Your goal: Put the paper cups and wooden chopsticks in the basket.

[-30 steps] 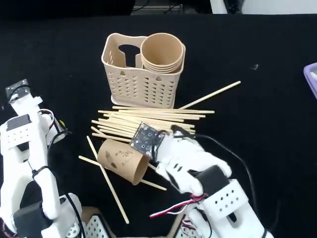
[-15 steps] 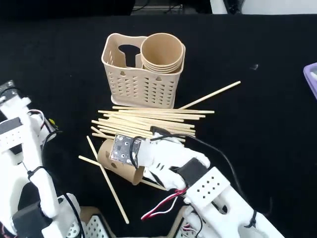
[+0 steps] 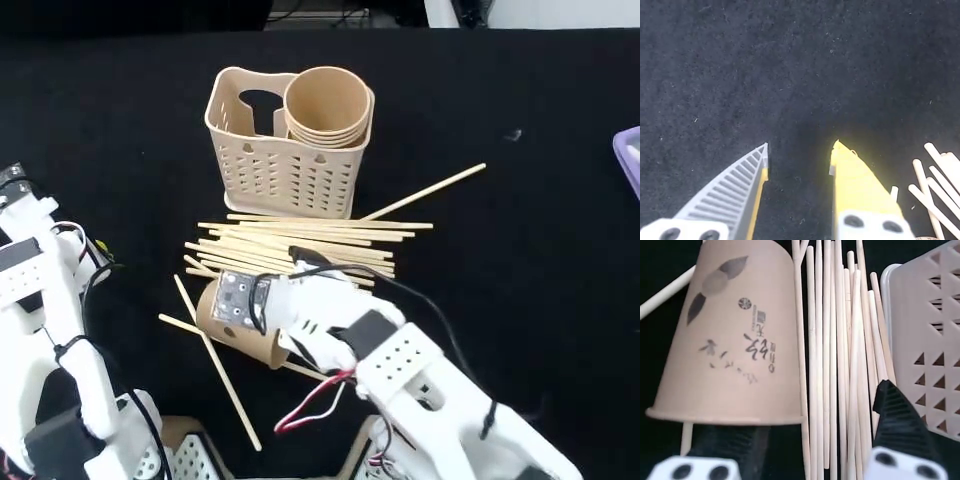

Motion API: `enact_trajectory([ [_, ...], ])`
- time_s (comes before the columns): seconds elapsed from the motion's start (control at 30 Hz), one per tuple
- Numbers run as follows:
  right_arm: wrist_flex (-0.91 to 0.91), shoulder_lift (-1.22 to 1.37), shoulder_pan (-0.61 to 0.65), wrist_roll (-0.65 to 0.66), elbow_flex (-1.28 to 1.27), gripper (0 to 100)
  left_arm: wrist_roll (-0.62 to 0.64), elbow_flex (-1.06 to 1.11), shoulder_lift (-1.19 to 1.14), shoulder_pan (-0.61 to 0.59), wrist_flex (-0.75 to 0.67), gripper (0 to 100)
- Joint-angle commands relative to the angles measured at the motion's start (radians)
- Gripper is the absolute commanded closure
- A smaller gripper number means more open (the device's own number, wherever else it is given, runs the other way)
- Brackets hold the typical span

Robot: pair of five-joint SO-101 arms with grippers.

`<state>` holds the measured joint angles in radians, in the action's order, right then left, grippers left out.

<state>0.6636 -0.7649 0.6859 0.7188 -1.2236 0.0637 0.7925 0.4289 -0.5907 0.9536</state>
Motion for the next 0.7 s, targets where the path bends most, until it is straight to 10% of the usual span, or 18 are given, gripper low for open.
enact_trajectory([
  [0.0,-0.044,0.025,0.012,-0.006,0.015,71.3,0.006,-0.016,0.017,-0.007,-0.012,79],
  [0.17,-0.044,0.004,-0.006,-0.112,0.059,99.6,0.006,-0.018,0.017,-0.007,-0.012,79],
  [0.67,0.586,-0.526,-0.066,-0.222,0.443,98.8,0.006,-0.016,0.017,-0.001,-0.011,79],
])
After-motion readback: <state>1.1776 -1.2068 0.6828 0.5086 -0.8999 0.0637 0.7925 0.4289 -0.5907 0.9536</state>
